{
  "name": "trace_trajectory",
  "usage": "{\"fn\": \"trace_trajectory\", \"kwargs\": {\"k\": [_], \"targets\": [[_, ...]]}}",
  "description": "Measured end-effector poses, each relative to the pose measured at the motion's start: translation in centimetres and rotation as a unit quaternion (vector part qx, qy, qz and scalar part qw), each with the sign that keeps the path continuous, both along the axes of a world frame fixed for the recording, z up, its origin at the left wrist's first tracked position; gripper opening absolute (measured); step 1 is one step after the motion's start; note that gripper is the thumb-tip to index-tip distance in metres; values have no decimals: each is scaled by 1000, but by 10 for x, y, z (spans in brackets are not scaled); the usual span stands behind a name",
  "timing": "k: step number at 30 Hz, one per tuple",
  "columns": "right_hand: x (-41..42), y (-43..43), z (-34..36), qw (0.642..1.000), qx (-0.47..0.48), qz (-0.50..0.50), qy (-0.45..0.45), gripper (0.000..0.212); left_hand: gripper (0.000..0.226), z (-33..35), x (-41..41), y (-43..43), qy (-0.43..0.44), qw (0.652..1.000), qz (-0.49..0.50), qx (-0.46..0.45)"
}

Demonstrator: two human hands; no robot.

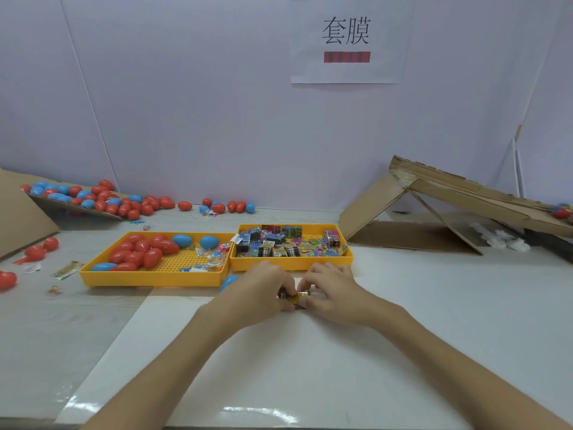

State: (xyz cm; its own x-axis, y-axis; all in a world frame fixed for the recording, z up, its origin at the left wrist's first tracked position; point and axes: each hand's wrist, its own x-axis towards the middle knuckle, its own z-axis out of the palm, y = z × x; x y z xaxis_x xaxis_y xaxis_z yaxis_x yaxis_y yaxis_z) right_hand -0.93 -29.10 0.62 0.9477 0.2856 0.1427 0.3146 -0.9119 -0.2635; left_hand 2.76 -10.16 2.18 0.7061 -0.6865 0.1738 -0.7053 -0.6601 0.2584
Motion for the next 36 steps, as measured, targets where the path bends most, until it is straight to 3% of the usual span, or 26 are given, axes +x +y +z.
{"fn": "trace_trajectory", "kwargs": {"k": [4, 7, 11, 16, 19, 22, 27, 36], "targets": [[-10, 7, 6, 999, -14, 23, 30, 24, 14, -19, -24, 15, -55, 997, -32, -48], [-17, 10, 9, 998, 22, 52, 36, 11, 12, -27, -37, 22, -114, 985, -69, -105], [-23, 10, 12, 994, 56, 76, 45, 13, 10, -29, -45, 24, -162, 974, -81, -137], [-24, 6, 13, 980, 165, 91, 62, 20, 15, -33, -44, 27, -70, 963, -31, -258], [-23, 6, 12, 978, 184, 95, 37, 20, 47, -31, -39, 25, -42, 968, 15, -245], [-22, 5, 9, 976, 200, 89, 22, 19, 68, -32, -35, 27, 55, 974, 39, -217], [-20, 7, 7, 975, 202, 91, 3, 19, 30, -34, -35, 24, 34, 967, 40, -249], [-20, 5, 6, 964, 241, 110, 15, 31, 23, -32, -41, 22, 51, 958, 26, -281]]}}
